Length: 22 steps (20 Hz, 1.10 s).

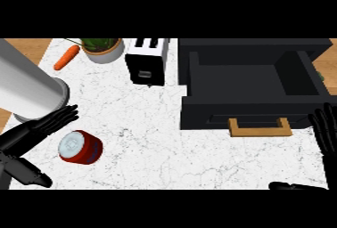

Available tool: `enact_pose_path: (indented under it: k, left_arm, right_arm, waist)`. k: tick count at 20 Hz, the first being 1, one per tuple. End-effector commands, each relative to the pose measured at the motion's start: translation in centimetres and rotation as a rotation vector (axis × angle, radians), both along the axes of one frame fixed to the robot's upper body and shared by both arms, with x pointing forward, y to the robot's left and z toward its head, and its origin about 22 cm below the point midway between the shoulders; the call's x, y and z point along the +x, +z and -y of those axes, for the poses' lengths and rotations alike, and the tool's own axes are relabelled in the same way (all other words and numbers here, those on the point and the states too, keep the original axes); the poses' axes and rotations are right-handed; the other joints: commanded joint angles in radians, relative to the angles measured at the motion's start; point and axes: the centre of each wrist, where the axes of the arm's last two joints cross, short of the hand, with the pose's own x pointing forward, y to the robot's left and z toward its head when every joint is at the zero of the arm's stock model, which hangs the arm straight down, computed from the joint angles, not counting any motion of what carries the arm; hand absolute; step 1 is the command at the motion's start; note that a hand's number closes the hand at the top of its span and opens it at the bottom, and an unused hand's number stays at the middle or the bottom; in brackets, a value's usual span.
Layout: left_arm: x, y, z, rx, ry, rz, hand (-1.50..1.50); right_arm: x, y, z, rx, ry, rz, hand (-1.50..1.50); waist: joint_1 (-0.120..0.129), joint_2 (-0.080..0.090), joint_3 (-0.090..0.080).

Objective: Pick up the can, place it into the drawer and close the drawer

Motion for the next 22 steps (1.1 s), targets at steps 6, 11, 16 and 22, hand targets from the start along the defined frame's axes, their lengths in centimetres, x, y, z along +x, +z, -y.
enact_pose_path:
  k: [6, 11, 16, 22]
  left_arm:
    - [0.8, -2.1, -1.3, -0.082, -0.093, 0.014, -1.50]
    - [0.3, -4.0, -2.0, -0.059, -0.078, 0.004, -1.50]
    - [-0.2, -4.9, -2.5, -0.046, -0.071, -0.005, -1.50]
    - [-0.1, -7.5, -2.0, -0.023, -0.046, -0.045, -1.50]
  right_arm:
    - [-0.7, 0.2, 0.1, 0.000, 0.013, 0.010, -1.50]
    - [-0.8, -0.9, 0.8, 0.013, 0.006, 0.001, -1.50]
    - [-1.6, 0.4, 0.5, -0.017, -0.007, 0.012, -1.50]
    - [0.0, 0.0, 1.1, -0.019, 0.029, 0.002, -1.50]
  waist:
    - [-0.013, 0.002, -0.001]
    - [-0.018, 0.004, -0.001]
    - [-0.016, 0.002, -0.001]
    - [-0.017, 0.006, -0.001]
